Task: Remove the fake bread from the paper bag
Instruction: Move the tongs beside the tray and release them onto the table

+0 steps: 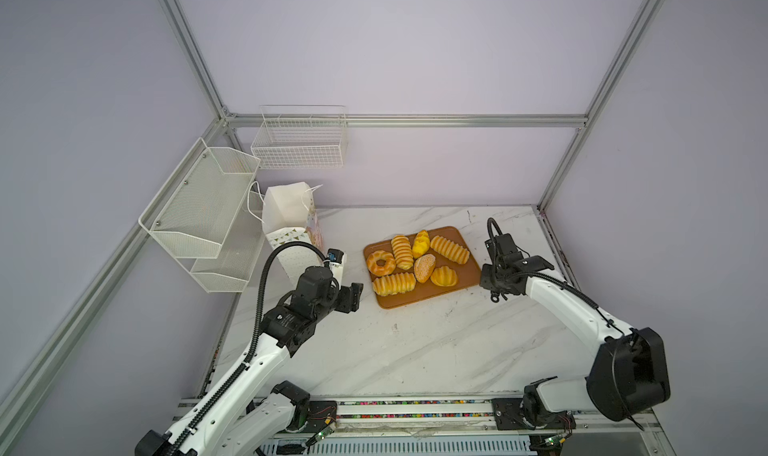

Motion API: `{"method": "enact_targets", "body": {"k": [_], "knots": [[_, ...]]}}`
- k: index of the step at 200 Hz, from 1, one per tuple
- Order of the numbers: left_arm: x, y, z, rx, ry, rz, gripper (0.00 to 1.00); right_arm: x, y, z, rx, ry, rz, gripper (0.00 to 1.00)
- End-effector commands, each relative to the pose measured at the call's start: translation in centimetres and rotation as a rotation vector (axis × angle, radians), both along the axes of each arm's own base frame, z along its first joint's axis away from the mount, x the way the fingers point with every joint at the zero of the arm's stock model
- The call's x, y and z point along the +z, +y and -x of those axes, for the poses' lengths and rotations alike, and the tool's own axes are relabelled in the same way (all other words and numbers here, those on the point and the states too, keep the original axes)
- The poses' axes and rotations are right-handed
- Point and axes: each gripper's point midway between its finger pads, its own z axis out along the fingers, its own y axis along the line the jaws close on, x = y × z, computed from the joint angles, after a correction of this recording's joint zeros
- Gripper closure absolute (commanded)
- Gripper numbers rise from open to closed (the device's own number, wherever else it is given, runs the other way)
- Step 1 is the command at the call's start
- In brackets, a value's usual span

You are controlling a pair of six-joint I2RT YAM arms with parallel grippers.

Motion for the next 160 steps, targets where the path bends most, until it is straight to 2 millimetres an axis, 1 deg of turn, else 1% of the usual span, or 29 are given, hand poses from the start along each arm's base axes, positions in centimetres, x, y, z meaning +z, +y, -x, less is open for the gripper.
{"method": "enact_targets", "body": {"k": [1, 18, 27, 34, 52, 65, 78, 95, 107, 129, 160], "knots": [[-0.8, -0.9, -1.0, -0.029, -0.030, 0.004, 0.20, -0.8, -1.6, -4.1, 0.033, -0.054, 0.039, 0.99], [-0.8, -1.0, -1.4, -0.032, -0.022, -0.007, 0.19, -3.1, -3.3, -5.6, 0.023, -0.009, 0.065, 0.98], [-0.7, -1.1, -1.5, -0.037, -0.022, -0.014, 0.19, -3.9, -4.5, -6.3, 0.016, 0.014, 0.091, 0.97], [-0.8, -1.0, -1.5, -0.035, -0.021, -0.016, 0.19, -4.7, -5.0, -6.8, 0.029, 0.030, 0.103, 0.96], [-0.8, -0.8, -1.4, -0.052, -0.041, -0.045, 0.18, -6.0, -5.1, -7.9, 0.083, 0.053, 0.121, 0.92], [-0.7, -0.8, -1.3, -0.061, -0.052, -0.050, 0.17, -7.0, -5.3, -8.1, 0.080, 0.073, 0.133, 0.89], [-0.3, -0.7, -1.3, -0.065, -0.055, -0.055, 0.16, -7.7, -5.7, -7.9, 0.072, 0.093, 0.152, 0.80], [0.0, -0.5, -1.1, -0.068, -0.057, -0.065, 0.16, -8.0, -6.4, -7.5, 0.050, 0.112, 0.189, 0.62], [0.1, -0.4, -1.0, -0.071, -0.060, -0.069, 0.15, -7.6, -6.7, -7.4, 0.040, 0.110, 0.207, 0.56], [0.3, -0.4, -0.9, -0.078, -0.073, -0.071, 0.15, -6.9, -7.2, -7.3, 0.025, 0.094, 0.225, 0.48], [0.9, 0.0, -0.6, -0.079, -0.100, -0.086, 0.14, -6.4, -7.8, -7.2, 0.011, 0.090, 0.261, 0.46]]}}
